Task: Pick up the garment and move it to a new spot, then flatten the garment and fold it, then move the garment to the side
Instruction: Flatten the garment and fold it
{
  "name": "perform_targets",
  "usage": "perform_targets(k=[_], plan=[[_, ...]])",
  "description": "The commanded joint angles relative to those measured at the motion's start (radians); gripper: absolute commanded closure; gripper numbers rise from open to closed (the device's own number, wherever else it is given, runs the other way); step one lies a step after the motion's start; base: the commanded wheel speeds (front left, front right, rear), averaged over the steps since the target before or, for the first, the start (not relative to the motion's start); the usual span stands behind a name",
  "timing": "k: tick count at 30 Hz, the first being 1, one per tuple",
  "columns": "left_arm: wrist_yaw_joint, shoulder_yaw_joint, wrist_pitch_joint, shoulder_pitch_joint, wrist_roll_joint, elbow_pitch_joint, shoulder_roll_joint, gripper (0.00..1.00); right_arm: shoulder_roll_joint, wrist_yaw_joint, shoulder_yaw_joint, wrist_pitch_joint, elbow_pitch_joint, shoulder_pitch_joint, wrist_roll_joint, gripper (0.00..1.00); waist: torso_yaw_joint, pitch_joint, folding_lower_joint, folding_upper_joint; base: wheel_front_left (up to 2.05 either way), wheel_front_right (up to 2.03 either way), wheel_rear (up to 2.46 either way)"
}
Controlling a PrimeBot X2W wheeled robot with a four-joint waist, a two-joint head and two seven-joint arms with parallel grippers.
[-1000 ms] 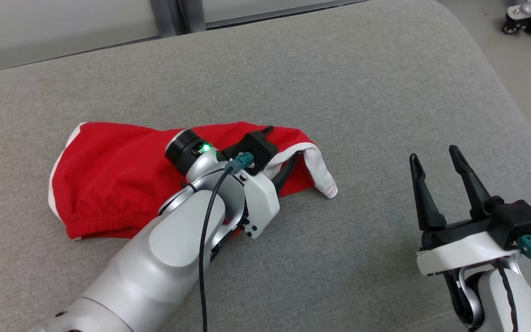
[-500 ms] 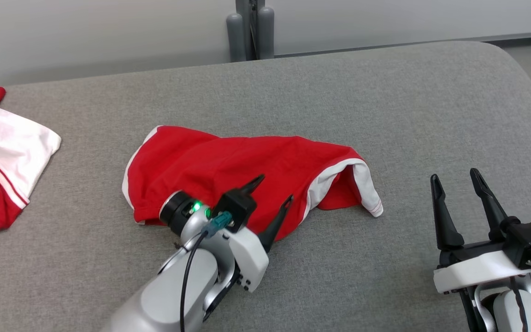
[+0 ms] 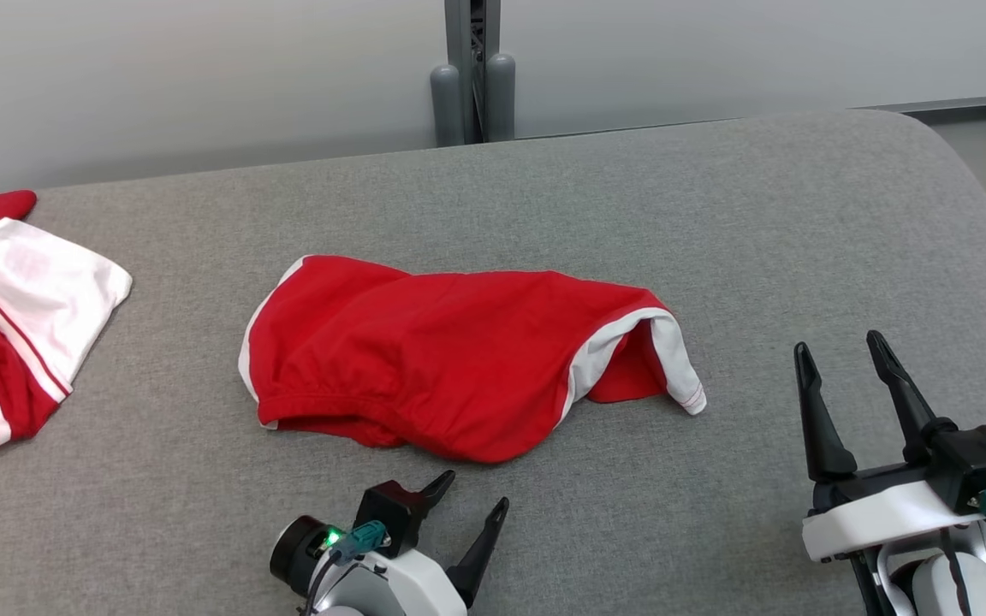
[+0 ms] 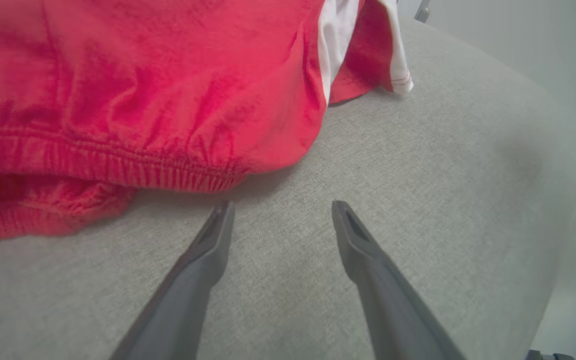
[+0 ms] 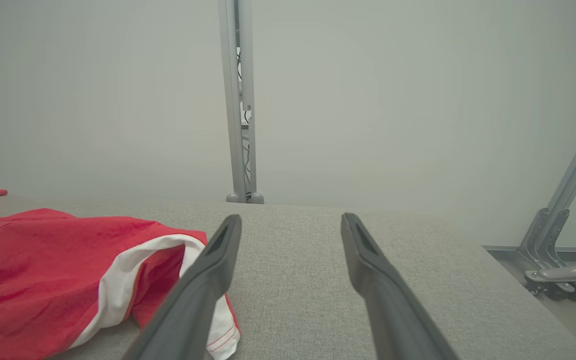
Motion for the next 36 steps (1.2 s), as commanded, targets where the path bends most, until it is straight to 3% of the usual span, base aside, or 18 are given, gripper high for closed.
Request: perform_targets(k=[1,6,19,29,30,31,32,34,36], plan=[[0.004,0.005,-0.002,0.002,-0.003,-0.001,0.007,0.00,-0.006,0.000,-0.002,-0.006,0.001,0.004,-0.004,0.00,-0.004,-0.002,0.0000,0.0000,0.00,0.00,0.00],[0.009,0.040,-0.010,-0.028,-0.038,0.068,-0.008,0.00,-0.006,0.000,0.008,-0.006,0.001,0.002,-0.012,0.00,-0.038,-0.006,0.0000,0.0000,0.00,0.00,0.00],[-0.057,0.095,-0.019,-0.095,-0.133,0.247,-0.093,0.00,-0.006,0.000,0.021,-0.006,0.007,0.001,-0.024,0.00,-0.103,-0.007,0.0000,0.0000,0.00,0.00,0.00],[-0.063,0.132,-0.085,-0.129,-0.107,0.220,-0.118,0.00,-0.006,0.000,0.010,-0.006,-0.001,0.015,-0.027,0.00,-0.107,-0.008,0.0000,0.0000,0.00,0.00,0.00],[-0.060,0.137,-0.087,-0.129,-0.101,0.216,-0.119,0.24,-0.006,0.000,0.010,-0.006,-0.001,0.016,-0.027,0.00,-0.106,-0.008,0.0000,0.0000,0.00,0.00,0.00],[-0.057,0.137,-0.088,-0.130,-0.087,0.213,-0.118,0.55,-0.006,0.000,0.010,-0.006,-0.001,0.016,-0.026,0.00,-0.105,-0.009,0.0000,0.0000,0.00,0.00,0.00],[-0.055,0.137,-0.089,-0.133,-0.074,0.210,-0.117,0.64,-0.006,0.000,0.010,-0.006,0.000,0.015,-0.026,0.00,-0.103,-0.009,0.0000,0.0000,0.00,0.00,0.00],[-0.053,0.149,-0.089,-0.133,-0.056,0.197,-0.116,1.00,-0.006,0.000,0.010,-0.006,-0.001,0.012,-0.024,0.00,-0.099,-0.010,0.0000,0.0000,0.00,0.00,0.00],[-0.052,0.169,-0.090,-0.129,-0.038,0.174,-0.112,1.00,-0.006,0.000,0.008,-0.006,-0.002,0.010,-0.024,0.00,-0.094,-0.011,0.0000,0.0000,0.00,0.00,0.00]])
